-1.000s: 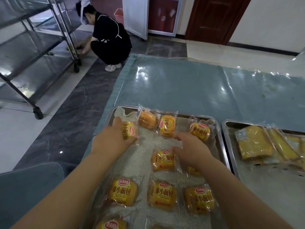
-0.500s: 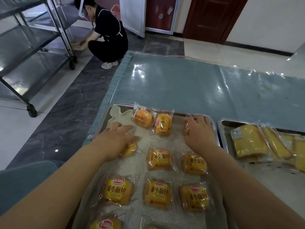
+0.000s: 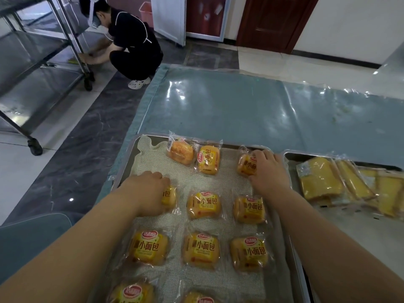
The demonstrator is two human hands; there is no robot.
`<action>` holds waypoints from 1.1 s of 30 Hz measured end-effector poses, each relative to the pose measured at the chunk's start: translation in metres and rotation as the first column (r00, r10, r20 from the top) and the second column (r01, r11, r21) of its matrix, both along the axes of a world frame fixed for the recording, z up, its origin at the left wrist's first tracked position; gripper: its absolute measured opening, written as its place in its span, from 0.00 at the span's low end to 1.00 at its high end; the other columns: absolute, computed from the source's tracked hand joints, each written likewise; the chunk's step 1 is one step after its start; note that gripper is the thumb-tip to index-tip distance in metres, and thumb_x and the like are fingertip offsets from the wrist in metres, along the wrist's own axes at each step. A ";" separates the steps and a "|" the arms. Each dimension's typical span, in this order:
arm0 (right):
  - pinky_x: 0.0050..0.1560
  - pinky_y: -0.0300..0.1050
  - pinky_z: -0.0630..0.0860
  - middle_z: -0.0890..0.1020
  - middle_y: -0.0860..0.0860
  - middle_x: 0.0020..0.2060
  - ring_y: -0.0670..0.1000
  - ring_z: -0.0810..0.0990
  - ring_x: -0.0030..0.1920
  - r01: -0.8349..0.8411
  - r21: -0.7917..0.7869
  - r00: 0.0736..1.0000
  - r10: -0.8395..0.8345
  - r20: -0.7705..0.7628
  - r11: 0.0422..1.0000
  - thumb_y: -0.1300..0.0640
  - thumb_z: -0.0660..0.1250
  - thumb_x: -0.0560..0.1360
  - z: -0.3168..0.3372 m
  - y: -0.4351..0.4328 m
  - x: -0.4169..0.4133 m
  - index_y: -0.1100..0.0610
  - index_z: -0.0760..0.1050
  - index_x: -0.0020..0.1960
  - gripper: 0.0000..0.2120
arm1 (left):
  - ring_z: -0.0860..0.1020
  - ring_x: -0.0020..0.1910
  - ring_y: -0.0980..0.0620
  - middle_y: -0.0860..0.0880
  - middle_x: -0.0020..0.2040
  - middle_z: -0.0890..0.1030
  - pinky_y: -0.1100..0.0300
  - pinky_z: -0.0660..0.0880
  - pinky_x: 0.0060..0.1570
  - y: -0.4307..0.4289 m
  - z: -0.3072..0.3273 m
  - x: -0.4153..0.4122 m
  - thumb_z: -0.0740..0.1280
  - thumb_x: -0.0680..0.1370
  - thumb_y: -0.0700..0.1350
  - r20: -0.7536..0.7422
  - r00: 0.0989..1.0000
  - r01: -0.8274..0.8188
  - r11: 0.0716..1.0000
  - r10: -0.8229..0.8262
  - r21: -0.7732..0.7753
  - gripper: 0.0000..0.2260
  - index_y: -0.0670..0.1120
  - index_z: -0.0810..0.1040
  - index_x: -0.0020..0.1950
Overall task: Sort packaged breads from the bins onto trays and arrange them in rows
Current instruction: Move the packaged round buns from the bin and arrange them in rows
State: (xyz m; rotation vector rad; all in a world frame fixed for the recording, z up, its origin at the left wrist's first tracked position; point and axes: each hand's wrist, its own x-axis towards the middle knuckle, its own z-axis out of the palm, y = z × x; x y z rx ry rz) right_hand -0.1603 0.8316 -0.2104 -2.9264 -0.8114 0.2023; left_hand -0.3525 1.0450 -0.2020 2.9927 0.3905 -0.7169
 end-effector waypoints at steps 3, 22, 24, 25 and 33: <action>0.70 0.53 0.62 0.69 0.51 0.68 0.53 0.62 0.71 0.018 0.115 0.995 -0.005 -0.104 0.993 0.55 0.72 0.72 0.002 -0.005 0.003 0.53 0.64 0.71 0.31 | 0.71 0.61 0.50 0.52 0.64 0.73 0.51 0.72 0.57 -0.001 0.008 0.008 0.58 0.72 0.67 0.042 0.999 -0.032 0.999 0.033 -0.025 0.28 0.54 0.68 0.68; 0.71 0.53 0.57 0.67 0.46 0.70 0.50 0.61 0.71 -0.254 -0.035 0.946 0.241 -0.215 0.966 0.48 0.70 0.72 0.002 -0.018 0.019 0.45 0.61 0.73 0.32 | 0.68 0.64 0.44 0.40 0.67 0.63 0.54 0.71 0.60 -0.066 -0.014 0.111 0.60 0.74 0.66 0.408 0.854 -0.307 0.946 0.323 -0.107 0.38 0.40 0.57 0.72; 0.71 0.53 0.56 0.67 0.46 0.70 0.50 0.61 0.71 -0.248 -0.022 0.950 0.239 -0.203 0.968 0.48 0.69 0.73 -0.001 -0.020 0.019 0.45 0.61 0.73 0.31 | 0.67 0.64 0.43 0.39 0.66 0.64 0.53 0.70 0.61 -0.070 -0.017 0.113 0.63 0.74 0.64 0.418 0.848 -0.325 0.943 0.326 -0.078 0.38 0.39 0.57 0.72; 0.71 0.53 0.56 0.67 0.45 0.70 0.50 0.61 0.72 -0.249 -0.020 0.951 0.241 -0.192 0.968 0.48 0.68 0.74 -0.001 -0.021 0.018 0.45 0.60 0.73 0.31 | 0.66 0.65 0.42 0.39 0.67 0.63 0.52 0.69 0.62 -0.071 -0.019 0.114 0.65 0.74 0.61 0.414 0.842 -0.335 0.937 0.346 -0.102 0.37 0.40 0.57 0.72; 0.71 0.52 0.56 0.67 0.45 0.70 0.50 0.61 0.71 -0.231 0.018 0.953 0.230 -0.196 0.973 0.50 0.68 0.75 -0.002 -0.023 0.016 0.45 0.61 0.73 0.29 | 0.64 0.68 0.46 0.49 0.68 0.67 0.50 0.65 0.68 -0.063 -0.017 0.099 0.71 0.73 0.48 0.385 0.871 -0.192 0.934 0.304 -0.302 0.28 0.49 0.65 0.71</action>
